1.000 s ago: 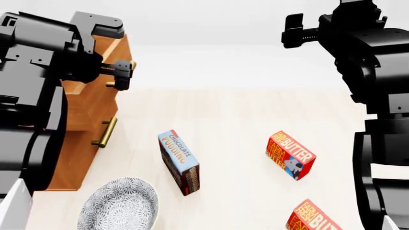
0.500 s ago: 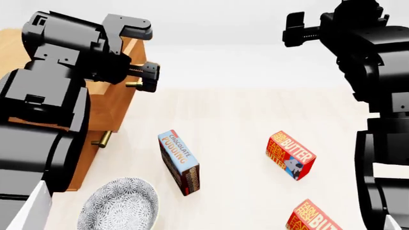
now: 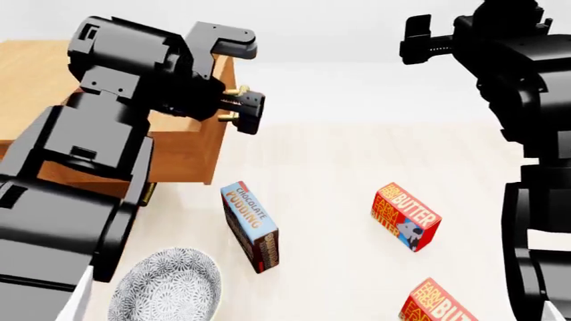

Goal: Put the butter at the front in the top drawer of the cabinet and close it.

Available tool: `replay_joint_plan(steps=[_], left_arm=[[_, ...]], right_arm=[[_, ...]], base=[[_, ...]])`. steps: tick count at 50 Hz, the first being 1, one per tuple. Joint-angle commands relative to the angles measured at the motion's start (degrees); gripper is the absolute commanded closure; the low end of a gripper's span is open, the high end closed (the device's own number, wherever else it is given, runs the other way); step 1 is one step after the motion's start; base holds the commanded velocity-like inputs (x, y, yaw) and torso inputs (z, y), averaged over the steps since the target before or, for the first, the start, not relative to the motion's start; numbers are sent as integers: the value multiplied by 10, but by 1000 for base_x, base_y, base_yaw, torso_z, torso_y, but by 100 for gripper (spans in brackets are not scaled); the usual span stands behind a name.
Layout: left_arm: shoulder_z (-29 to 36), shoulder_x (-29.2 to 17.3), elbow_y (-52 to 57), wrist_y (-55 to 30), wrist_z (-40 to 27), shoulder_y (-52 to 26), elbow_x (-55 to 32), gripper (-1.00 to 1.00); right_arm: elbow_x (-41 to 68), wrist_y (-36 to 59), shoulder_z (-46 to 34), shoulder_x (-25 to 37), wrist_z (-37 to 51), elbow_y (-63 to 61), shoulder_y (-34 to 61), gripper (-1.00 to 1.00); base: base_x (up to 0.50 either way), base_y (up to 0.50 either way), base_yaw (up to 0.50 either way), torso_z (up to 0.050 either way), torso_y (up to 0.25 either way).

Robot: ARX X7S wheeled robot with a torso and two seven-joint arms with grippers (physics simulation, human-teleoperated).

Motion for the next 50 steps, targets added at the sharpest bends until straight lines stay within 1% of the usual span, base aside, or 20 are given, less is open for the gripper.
replay_joint_plan(steps=[1,9,16,23,32,37,43,50], left_arm=[[36,9,34,-15,-38,0,-149,-100],[92,9,22,6,-62,-16,-234,-100],[112,7,40,4,-81,-21,-283,-100],[121,-3,48,1,-82,-52,-295,-100],[137,-21,45,0,-64,-115,-287,-100],[142,-33,57,-6,-62,-132,-286,-100],[127,-60,100,-19,-75,-144,-298,-100],[96,-118,206,-5,-125,-120,-307,-100]], right_arm=[[2,7,1,5,1,-10,-3,-100],[4,11,2,8,2,-15,-5,-100],[7,14,3,10,2,-19,-6,-100],[8,17,3,12,2,-23,-7,-100],[11,17,4,12,2,-27,-13,-100],[13,20,5,14,2,-32,-15,-100],[15,30,0,18,-2,-41,-13,-100],[21,59,-30,36,-39,-56,-7,-100]], base=[[0,0,0,0,0],[0,0,0,0,0],[0,0,0,0,1],[0,0,0,0,3],[0,0,0,0,2],[0,0,0,0,0],[0,0,0,0,0],[0,0,0,0,0]])
